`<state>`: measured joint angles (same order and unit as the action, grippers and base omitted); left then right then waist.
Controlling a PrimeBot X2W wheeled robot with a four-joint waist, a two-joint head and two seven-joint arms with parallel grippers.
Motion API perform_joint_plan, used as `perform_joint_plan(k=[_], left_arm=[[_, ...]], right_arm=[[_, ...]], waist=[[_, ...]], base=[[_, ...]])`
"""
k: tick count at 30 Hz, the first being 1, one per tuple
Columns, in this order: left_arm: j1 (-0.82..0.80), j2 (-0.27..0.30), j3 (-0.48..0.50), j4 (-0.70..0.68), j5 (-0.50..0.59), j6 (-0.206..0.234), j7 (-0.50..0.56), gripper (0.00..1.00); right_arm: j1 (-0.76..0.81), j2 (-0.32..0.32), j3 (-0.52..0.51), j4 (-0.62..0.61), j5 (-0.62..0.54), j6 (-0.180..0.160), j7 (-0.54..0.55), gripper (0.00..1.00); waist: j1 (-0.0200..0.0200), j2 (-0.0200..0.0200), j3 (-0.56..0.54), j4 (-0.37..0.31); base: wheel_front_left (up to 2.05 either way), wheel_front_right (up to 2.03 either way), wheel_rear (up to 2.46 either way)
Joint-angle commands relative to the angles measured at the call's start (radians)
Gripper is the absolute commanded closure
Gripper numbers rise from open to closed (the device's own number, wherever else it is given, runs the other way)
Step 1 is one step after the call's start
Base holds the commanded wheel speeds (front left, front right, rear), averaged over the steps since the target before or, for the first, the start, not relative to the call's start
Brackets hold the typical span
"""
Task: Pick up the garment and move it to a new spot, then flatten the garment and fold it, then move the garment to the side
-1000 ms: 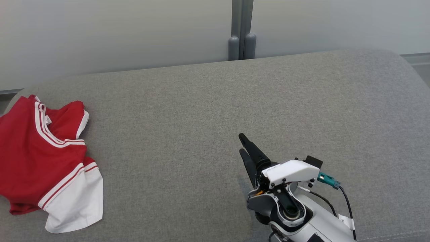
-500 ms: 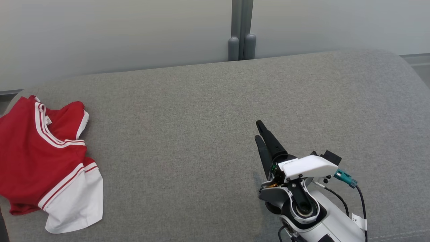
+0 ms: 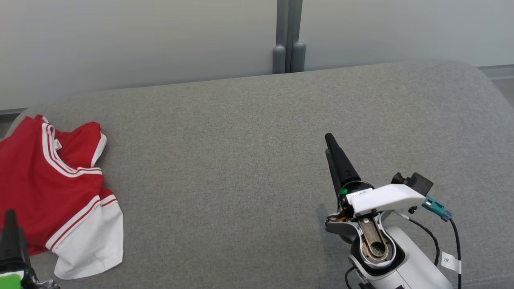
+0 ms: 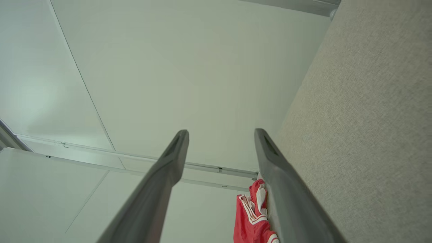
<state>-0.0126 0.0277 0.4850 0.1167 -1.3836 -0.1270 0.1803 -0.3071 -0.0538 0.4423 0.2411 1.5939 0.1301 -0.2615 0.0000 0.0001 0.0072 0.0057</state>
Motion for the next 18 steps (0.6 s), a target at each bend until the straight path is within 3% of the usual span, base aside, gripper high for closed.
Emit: perform_joint_plan(k=[1,11,18], left_arm=[[-0.026,0.024,-0.027,-0.019,0.034,-0.003,-0.022,0.0],[-0.021,0.025,-0.093,-0.021,0.174,-0.003,-0.085,0.0],[-0.017,0.025,-0.146,-0.03,0.308,-0.004,-0.131,0.0]], right_arm=[[-0.002,-0.002,-0.025,-0.028,-0.051,0.0,0.0,0.0],[0.031,-0.01,-0.088,-0.055,-0.234,0.001,0.0,0.0],[0.052,-0.012,-0.154,-0.05,-0.425,0.001,0.0,0.0]], waist=[[0.0,-0.0001,0.0,-0.001],[0.0,-0.0001,-0.004,-0.005],[0.0,-0.0001,-0.007,-0.008]], base=[[0.0,0.0,0.0],[0.0,0.0,0.0],[0.0,0.0,0.0]])
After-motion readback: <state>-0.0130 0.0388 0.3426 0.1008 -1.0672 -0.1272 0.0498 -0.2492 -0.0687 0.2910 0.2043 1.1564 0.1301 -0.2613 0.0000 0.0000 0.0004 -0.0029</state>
